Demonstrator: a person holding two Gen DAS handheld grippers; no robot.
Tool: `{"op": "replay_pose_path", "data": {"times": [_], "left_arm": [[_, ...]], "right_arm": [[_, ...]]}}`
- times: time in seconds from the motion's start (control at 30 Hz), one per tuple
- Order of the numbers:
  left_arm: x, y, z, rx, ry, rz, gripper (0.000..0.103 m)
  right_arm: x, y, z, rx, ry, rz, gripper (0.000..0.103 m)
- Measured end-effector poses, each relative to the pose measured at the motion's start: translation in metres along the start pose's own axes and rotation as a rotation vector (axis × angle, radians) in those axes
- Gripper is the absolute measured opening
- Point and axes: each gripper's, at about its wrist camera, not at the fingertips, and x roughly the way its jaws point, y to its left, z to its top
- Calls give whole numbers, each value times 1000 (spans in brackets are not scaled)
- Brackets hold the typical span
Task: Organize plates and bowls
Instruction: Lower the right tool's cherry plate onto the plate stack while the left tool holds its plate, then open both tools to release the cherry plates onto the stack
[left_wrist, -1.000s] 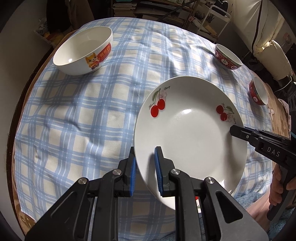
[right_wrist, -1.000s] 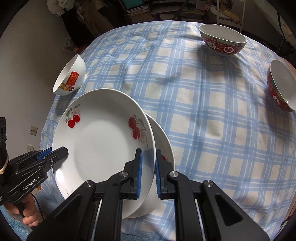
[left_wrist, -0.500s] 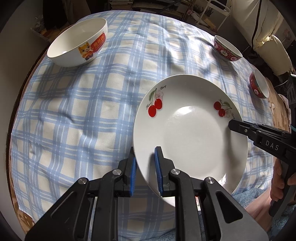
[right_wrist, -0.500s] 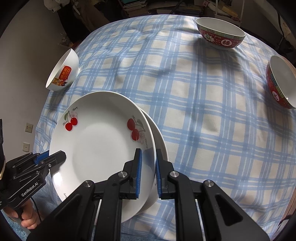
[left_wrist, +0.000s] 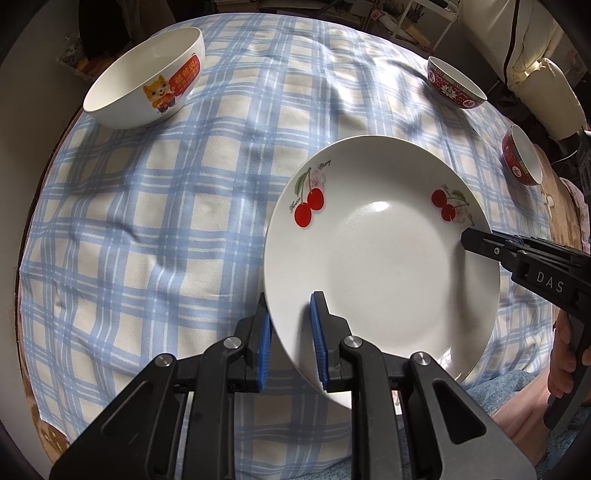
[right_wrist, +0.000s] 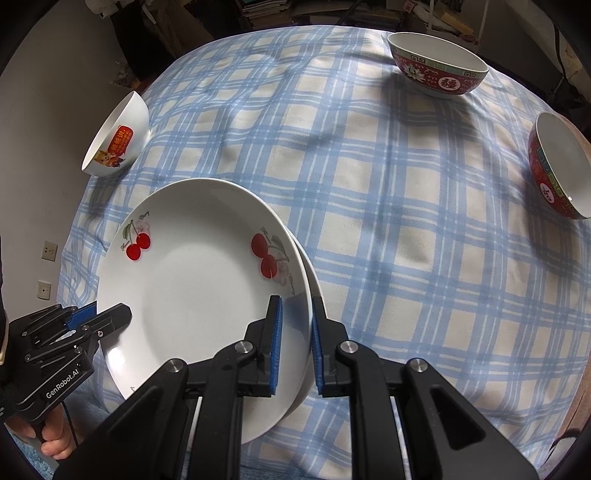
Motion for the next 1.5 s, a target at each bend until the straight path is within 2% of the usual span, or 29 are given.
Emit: {"op": "replay_pose_path", "data": {"times": [0.6, 0.73, 0.87, 1.17, 1.5], "left_arm": [[16, -3, 0, -4, 32, 24, 22], [20, -5, 1, -3, 43, 18, 21], [24, -16, 0, 44, 35, 72, 21], [25, -23, 3, 45, 36, 69, 21], [15, -19, 6, 54, 18, 65, 21]], "right_arm": [[1, 7, 0, -44, -1, -55, 16], [0, 11, 0, -66, -7, -90, 16], [0, 12, 0, -86, -8, -123, 16], [4, 11, 1, -91, 3, -136, 16], [4, 5, 4, -48, 12, -77, 19]]}}
